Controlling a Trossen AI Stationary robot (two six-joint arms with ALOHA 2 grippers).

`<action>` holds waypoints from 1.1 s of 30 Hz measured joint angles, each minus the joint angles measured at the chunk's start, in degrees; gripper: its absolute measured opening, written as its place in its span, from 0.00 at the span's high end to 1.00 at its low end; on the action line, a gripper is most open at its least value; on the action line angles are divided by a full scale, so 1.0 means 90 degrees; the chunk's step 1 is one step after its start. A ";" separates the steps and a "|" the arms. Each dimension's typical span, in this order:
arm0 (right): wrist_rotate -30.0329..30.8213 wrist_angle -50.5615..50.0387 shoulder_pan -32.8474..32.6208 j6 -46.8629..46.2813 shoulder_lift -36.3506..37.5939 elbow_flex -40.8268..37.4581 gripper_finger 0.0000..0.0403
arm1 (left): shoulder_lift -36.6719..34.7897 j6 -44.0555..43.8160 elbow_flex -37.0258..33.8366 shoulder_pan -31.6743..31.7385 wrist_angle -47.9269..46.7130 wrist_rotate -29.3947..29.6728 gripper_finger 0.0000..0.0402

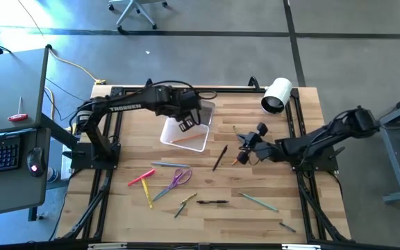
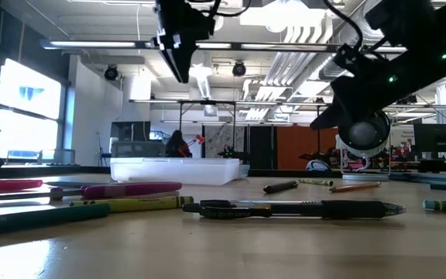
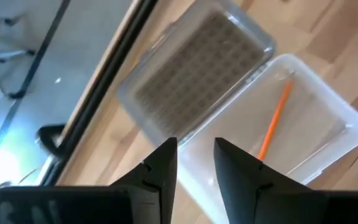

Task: Pick & place school supplies into a supply box
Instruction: Put the green crayon into the black supply box

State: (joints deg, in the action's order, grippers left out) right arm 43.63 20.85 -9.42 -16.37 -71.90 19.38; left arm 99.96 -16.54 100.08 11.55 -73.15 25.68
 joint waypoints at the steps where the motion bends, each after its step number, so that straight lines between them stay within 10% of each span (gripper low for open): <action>1: -0.0070 0.0026 0.0075 0.0013 -0.0070 0.0000 1.00 | 0.0000 -0.0059 0.0082 -0.0004 -0.0186 0.0081 0.65; 18: -0.0808 0.0445 0.1431 -0.0873 -0.1240 0.0005 0.70 | -0.0005 -0.0363 0.0259 -0.0049 -0.0949 0.0382 0.74; 33: -0.0439 0.1672 0.1616 -0.1333 -0.3141 0.0017 0.69 | -0.0005 -0.0363 0.0259 -0.0049 -0.0956 0.0380 0.82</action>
State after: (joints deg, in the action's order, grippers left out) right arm 39.68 35.89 5.13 -28.37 -100.17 19.53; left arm 99.92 -19.81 102.41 11.11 -81.76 29.10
